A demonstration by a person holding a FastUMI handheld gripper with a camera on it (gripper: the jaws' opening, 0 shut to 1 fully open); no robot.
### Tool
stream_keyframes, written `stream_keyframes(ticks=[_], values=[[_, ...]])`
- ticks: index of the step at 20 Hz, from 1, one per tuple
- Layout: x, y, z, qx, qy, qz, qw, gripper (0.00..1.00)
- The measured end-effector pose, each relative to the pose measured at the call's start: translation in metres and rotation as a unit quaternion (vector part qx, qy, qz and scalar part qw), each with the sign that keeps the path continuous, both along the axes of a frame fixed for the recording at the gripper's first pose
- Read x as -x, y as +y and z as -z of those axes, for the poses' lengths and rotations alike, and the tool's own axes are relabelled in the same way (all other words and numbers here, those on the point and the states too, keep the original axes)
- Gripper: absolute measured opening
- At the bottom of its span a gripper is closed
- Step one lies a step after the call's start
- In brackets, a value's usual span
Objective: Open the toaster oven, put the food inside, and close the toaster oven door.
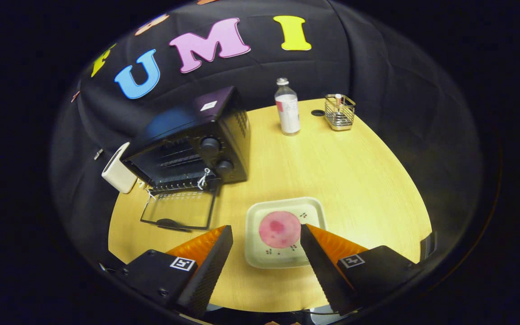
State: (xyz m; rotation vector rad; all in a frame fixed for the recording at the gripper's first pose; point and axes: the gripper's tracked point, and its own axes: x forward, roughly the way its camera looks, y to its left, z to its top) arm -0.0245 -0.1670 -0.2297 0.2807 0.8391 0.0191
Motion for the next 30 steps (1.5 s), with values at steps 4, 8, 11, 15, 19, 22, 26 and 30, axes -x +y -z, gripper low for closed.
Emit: stream_keyframes(ticks=[4, 8, 11, 15, 19, 22, 26, 30], values=[[-0.007, -0.033, 0.036, 0.002, 0.033, -0.006, 0.999, 1.00], [-0.013, -0.046, 0.073, 0.016, 0.053, -0.042, 0.998, 1.00], [-0.017, -0.056, 0.096, 0.010, 0.069, -0.040, 0.997, 1.00], [-0.012, -0.057, 0.109, -0.028, 0.096, -0.013, 0.995, 1.00], [-0.009, -0.051, 0.113, -0.033, 0.102, -0.026, 0.994, 0.93], [-0.009, -0.049, 0.117, -0.017, 0.102, -0.036, 0.994, 0.77], [-0.008, -0.058, 0.122, 0.028, 0.107, -0.028, 0.993, 0.58], [-0.009, -0.064, 0.127, 0.055, 0.104, -0.031, 0.993, 0.34]])
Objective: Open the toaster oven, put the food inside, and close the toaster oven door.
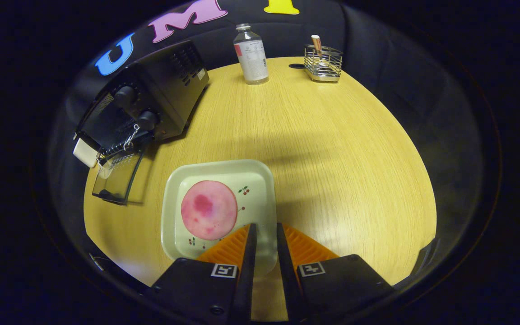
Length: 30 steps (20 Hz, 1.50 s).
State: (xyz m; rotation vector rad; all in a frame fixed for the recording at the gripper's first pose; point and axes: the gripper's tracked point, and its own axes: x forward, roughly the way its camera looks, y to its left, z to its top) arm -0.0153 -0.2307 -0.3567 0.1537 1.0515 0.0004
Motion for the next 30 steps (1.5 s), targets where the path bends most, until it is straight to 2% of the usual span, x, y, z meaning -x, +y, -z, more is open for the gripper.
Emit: stream_keyframes(ticks=[2, 4, 6, 11, 15, 19, 30], values=[[0.002, -0.001, -0.001, 0.007, 0.008, -0.008, 1.000, 0.34], [0.001, -0.005, 0.000, 0.008, 0.020, 0.003, 1.000, 0.30], [0.000, -0.005, -0.002, -0.005, 0.021, 0.016, 1.000, 0.20], [0.000, -0.004, -0.001, -0.056, 0.010, 0.018, 0.998, 0.08], [0.004, 0.002, -0.002, -0.125, 0.021, 0.058, 0.990, 0.06], [0.001, 0.000, -0.018, -0.174, 0.006, 0.096, 0.980, 0.06], [0.023, -0.029, -0.070, -0.242, -0.033, 0.220, 0.944, 0.06]])
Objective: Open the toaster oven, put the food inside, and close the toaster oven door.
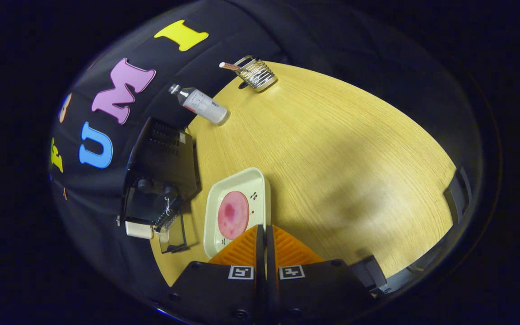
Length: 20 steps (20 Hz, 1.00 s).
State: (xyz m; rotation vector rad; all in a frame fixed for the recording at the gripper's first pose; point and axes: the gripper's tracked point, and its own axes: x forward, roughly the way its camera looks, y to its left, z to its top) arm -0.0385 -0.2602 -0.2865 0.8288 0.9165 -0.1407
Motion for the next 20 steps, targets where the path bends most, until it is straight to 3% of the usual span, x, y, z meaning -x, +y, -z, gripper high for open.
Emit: stream_keyframes(ticks=[11, 15, 20], values=[[0.038, 0.049, -0.049, -0.011, -0.040, 0.087, 0.995, 0.06], [0.039, 0.095, -0.059, -0.029, -0.053, 0.097, 0.993, 0.06], [0.028, 0.157, -0.065, -0.042, -0.070, 0.078, 0.994, 0.06]])
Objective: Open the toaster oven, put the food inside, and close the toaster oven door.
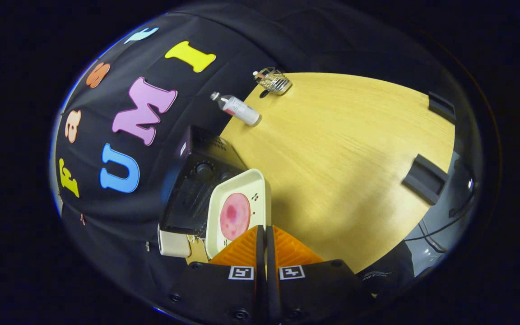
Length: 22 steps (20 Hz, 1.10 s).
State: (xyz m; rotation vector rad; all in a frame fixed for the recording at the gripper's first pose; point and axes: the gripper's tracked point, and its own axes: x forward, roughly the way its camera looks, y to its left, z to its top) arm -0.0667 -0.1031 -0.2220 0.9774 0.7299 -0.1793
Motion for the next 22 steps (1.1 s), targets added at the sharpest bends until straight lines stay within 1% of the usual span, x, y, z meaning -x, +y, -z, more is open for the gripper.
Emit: stream_keyframes(ticks=[7, 11, 14, 18, 22], values=[[-0.061, 0.081, 0.002, -0.022, -0.022, -0.023, 0.999, 0.06], [-0.092, 0.104, 0.013, -0.032, -0.018, -0.013, 0.999, 0.06], [-0.119, 0.119, 0.026, -0.043, -0.012, 0.003, 0.999, 0.06], [-0.162, 0.138, 0.031, -0.078, -0.011, 0.046, 0.996, 0.06], [-0.198, 0.151, 0.036, -0.087, -0.021, 0.077, 0.993, 0.06]])
